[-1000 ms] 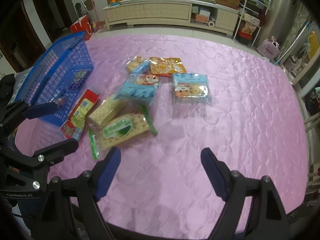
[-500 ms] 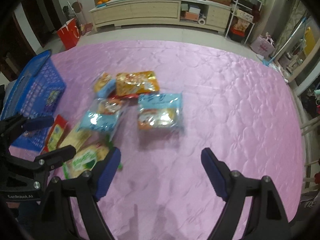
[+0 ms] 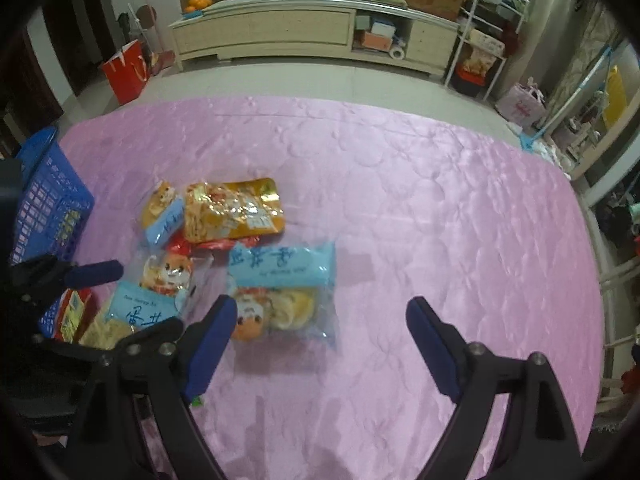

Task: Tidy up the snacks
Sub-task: 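Move the left gripper over the blue-labelled cake pack and lower it, then grasp the blue-labelled cake pack with the left gripper while the right gripper grasps another cake pack, then carry both cake packs over the blue basket and open both grippers, then move both grippers toward the cracker packs lying beside the basket, then grasp the green-labelled cracker pack with the left gripper while the right gripper grasps the plain cracker pack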

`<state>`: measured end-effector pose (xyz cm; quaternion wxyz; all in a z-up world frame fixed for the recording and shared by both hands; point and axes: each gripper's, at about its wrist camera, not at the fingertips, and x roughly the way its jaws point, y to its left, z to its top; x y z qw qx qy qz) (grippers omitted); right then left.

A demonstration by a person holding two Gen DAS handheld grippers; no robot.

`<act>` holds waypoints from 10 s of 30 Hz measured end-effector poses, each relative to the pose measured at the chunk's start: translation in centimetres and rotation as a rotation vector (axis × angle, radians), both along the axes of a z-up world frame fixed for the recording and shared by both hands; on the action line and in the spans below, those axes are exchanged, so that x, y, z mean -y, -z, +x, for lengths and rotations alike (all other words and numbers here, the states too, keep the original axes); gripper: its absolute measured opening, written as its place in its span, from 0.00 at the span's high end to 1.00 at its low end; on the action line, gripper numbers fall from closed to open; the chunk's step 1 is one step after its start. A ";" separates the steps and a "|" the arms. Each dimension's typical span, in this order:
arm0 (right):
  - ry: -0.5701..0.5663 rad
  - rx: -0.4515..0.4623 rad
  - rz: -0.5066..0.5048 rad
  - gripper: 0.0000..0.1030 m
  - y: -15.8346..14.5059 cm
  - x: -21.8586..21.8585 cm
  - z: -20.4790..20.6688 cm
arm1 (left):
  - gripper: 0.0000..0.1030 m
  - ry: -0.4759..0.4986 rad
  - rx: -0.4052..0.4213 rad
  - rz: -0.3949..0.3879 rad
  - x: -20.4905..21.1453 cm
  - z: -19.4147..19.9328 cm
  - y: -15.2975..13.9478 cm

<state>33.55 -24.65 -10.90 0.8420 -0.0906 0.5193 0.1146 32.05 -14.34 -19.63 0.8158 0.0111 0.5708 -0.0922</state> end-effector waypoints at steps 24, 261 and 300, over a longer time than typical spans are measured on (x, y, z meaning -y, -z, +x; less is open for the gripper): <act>0.061 -0.125 0.045 0.13 2.5 -0.4 1.9 | 0.29 -0.088 -0.023 -0.056 -2.4 1.0 2.0; 0.027 -0.203 0.252 0.13 4.1 -2.8 -8.3 | 0.47 0.096 0.172 -0.003 -3.7 -13.6 -2.9; -0.058 -0.302 0.282 0.13 5.4 -19.0 -2.8 | 0.47 -0.241 0.261 0.063 -24.4 -13.4 -10.4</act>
